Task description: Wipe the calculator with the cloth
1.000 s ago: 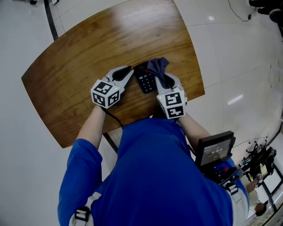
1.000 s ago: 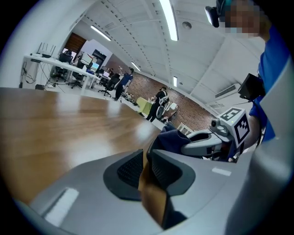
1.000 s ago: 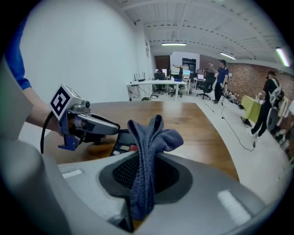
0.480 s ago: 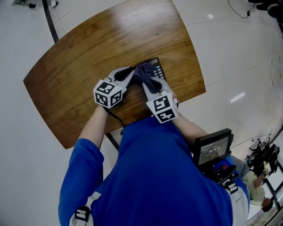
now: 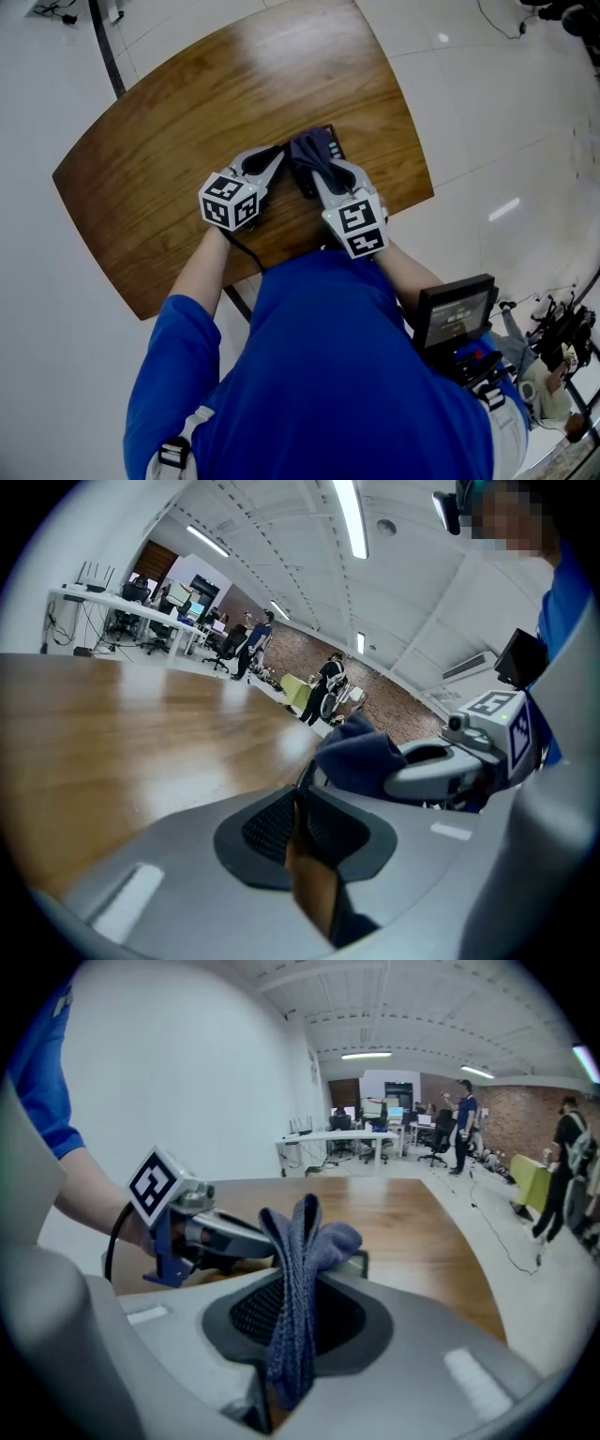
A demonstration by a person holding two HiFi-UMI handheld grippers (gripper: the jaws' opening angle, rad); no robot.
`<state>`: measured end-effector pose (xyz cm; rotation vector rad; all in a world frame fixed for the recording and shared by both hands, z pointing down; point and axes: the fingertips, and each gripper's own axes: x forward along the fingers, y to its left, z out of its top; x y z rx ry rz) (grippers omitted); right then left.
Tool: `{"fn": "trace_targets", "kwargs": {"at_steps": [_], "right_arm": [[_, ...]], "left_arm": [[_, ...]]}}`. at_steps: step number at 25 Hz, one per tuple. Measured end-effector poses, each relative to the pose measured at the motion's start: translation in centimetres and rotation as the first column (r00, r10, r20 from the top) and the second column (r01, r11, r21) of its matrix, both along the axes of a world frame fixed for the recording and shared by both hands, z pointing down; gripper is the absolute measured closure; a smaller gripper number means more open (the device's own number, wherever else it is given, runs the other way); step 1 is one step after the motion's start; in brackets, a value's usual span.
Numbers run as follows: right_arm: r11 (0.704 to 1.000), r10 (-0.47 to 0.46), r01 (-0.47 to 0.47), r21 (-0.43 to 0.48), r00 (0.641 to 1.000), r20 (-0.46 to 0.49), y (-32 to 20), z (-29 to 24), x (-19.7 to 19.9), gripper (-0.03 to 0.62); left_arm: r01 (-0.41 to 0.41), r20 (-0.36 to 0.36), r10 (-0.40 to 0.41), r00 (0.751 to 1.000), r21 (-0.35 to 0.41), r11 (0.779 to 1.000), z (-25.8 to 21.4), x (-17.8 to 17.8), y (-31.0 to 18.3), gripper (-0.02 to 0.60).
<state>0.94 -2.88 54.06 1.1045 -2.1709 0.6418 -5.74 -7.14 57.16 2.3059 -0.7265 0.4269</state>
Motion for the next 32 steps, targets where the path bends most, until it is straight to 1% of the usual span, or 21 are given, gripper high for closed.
{"fn": "trace_targets", "kwargs": {"at_steps": [3, 5, 9, 11, 14, 18, 23, 27, 32], "right_arm": [[0.993, 0.116, -0.115, 0.035, 0.993, -0.026, -2.5, -0.5, 3.8, 0.522], [0.99, 0.141, -0.139, 0.037, 0.989, -0.046, -3.5, -0.3, 4.8, 0.522], [0.995, 0.098, -0.096, 0.027, 0.992, -0.075, -3.8, 0.9, 3.9, 0.522], [0.996, 0.082, -0.08, 0.032, 0.994, -0.07, -3.8, 1.0, 3.1, 0.522], [0.998, 0.059, -0.059, 0.006, 0.996, -0.062, -3.1, 1.2, 2.2, 0.522], [0.999, 0.034, -0.034, -0.002, 0.998, -0.054, -2.5, 1.1, 1.3, 0.522], [1.0, -0.012, 0.011, -0.017, 1.0, -0.022, -2.0, 0.7, -0.5, 0.522], [0.997, -0.067, 0.067, -0.028, 0.998, 0.01, -1.2, 0.5, -2.3, 0.522], [0.991, -0.128, 0.129, -0.028, 0.99, 0.052, -1.0, -0.4, -4.6, 0.522]], "left_arm": [[-0.003, 0.001, 0.003, 1.0, -0.004, 1.0, 0.2, -0.2, 0.2, 0.537], [-0.002, 0.0, 0.002, 1.0, -0.006, 1.0, 0.1, -0.1, 0.1, 0.54], [0.002, 0.001, -0.002, 1.0, -0.006, 1.0, -0.2, 0.3, 0.3, 0.54], [0.003, 0.002, -0.003, 1.0, -0.005, 1.0, -0.3, 0.5, 0.5, 0.541], [0.008, 0.003, -0.008, 1.0, -0.006, 1.0, -0.4, 0.7, 0.7, 0.543], [0.011, 0.002, -0.011, 1.0, -0.013, 1.0, -0.3, 0.8, 1.2, 0.551], [0.011, 0.001, -0.011, 1.0, -0.019, 1.0, -0.6, 1.0, 1.2, 0.554], [0.001, 0.022, -0.001, 1.0, -0.019, 1.0, -0.5, 1.2, 1.7, 0.572], [0.018, 0.041, -0.017, 0.999, -0.025, 1.0, -0.6, -0.2, 1.6, 0.572]]}}
